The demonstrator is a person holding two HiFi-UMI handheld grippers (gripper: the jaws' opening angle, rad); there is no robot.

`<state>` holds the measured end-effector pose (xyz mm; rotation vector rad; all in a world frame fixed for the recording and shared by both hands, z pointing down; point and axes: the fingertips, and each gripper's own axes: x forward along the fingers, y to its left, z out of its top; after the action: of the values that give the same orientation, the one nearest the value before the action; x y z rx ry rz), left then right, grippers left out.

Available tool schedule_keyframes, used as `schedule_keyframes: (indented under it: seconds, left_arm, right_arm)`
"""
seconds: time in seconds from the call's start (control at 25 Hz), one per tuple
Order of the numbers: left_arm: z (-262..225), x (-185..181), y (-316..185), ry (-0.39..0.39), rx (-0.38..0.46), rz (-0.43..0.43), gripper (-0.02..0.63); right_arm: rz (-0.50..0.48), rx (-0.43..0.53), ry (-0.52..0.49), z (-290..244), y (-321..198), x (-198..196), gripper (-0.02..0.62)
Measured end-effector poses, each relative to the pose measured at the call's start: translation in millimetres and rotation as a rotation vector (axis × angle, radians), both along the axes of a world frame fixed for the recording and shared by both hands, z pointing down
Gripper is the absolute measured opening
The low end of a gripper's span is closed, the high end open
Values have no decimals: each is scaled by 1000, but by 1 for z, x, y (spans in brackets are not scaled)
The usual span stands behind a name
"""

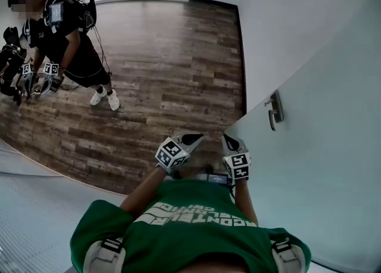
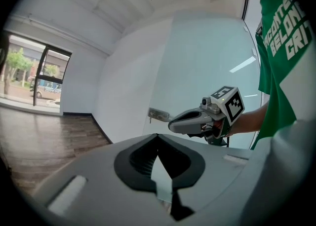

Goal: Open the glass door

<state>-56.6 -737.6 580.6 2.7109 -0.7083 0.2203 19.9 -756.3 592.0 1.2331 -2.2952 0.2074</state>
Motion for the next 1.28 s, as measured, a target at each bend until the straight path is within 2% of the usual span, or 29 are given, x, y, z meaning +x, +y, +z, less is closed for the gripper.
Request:
schedule_keyframes:
  seconds: [0.36,0.52,0.68,0.96,1.28]
  left_arm:
    - [3,-6,16,0,-8,13,14]
    - [-1,-1,18,3,0,-23,14]
    - [-11,16,16,17,2,-59,14]
    - [-17,63,15,1,23,-62,14]
    - [-11,93,16,-12,7,-88,15]
  right_arm:
    - [-5,25,-48,-12,15,-9,-8]
    - [-26,43,-47,-18,15,-4,-8]
    - [-51,42,-65,-21,15,13,-8]
    - [-70,39,-64,-17,14,60,-8]
    - [-89,29,-74,-12,13,96,-8]
